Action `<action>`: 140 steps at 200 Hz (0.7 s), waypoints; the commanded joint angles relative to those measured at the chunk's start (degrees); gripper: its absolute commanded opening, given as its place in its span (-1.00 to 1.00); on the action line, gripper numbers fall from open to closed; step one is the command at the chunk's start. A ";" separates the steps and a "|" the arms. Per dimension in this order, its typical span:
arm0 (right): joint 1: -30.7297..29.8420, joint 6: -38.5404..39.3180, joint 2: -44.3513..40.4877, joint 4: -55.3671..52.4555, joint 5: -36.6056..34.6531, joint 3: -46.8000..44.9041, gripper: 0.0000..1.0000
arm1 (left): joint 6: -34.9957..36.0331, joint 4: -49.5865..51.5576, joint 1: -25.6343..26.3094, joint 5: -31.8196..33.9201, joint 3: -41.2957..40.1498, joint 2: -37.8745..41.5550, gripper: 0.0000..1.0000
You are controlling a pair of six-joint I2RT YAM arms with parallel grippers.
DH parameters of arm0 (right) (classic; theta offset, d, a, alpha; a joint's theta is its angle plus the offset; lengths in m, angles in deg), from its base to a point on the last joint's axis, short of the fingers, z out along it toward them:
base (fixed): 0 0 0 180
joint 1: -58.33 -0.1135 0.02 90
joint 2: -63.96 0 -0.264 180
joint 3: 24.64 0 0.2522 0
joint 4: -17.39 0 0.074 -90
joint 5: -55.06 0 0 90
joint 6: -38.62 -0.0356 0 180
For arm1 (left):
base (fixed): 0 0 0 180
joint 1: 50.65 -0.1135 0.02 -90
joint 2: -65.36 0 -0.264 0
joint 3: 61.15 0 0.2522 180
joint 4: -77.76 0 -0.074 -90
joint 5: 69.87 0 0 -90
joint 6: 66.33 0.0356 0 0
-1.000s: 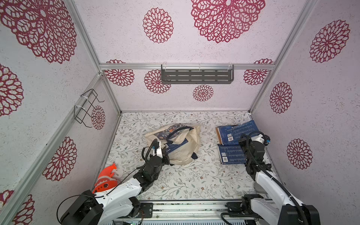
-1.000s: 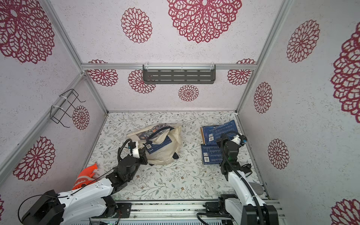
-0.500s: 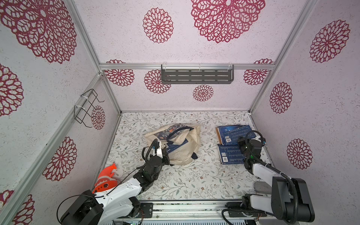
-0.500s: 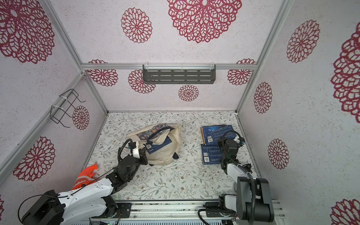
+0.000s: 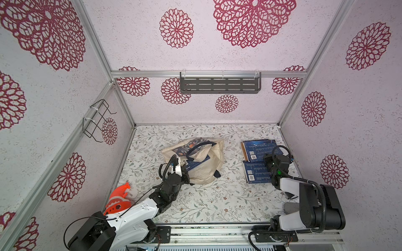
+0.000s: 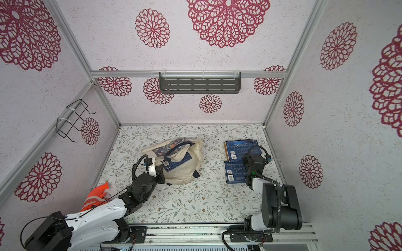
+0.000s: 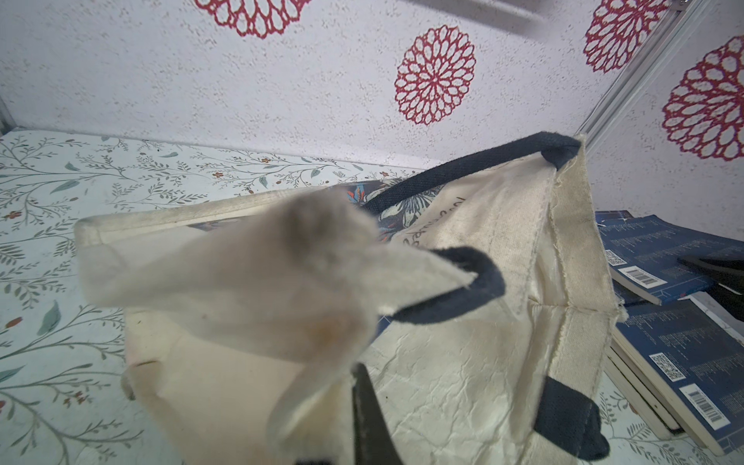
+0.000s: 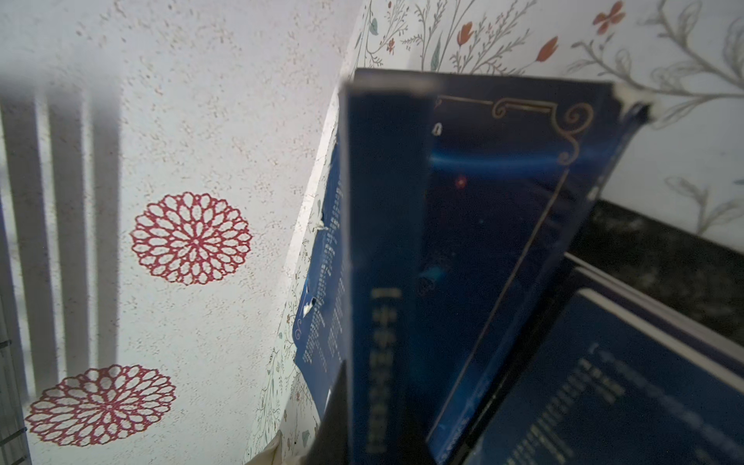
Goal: Take out the books from the canvas bag
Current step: Place the book on the book.
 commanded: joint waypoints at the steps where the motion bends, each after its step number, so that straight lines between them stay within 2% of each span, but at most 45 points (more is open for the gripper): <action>1: 0.19 -0.50 -0.15 0.34 0.23 3.46 -0.84 | -0.41 0.80 -0.46 -0.54 1.23 -0.55 -1.00; 21: 0.23 -0.17 -0.60 -2.28 0.00 4.06 -0.59 | -0.35 0.84 -0.45 -0.67 1.28 -0.67 -1.00; 50: 0.24 -0.36 -1.84 -4.97 -0.04 3.93 0.16 | -0.33 0.84 -0.45 -0.75 1.29 -0.61 -1.00; 71: 0.29 -0.36 -2.48 -6.64 1.44 4.09 0.46 | -0.39 0.94 -0.43 -0.79 1.37 -0.67 -1.00; 101: 0.29 -0.72 -4.00 -11.63 1.95 4.97 0.68 | -0.35 1.11 -0.43 -0.94 1.43 -0.64 -1.00; 140: 0.29 -0.81 -6.18 -15.79 1.31 5.65 0.77 | -0.33 1.20 -0.44 -1.00 1.41 -0.56 -1.00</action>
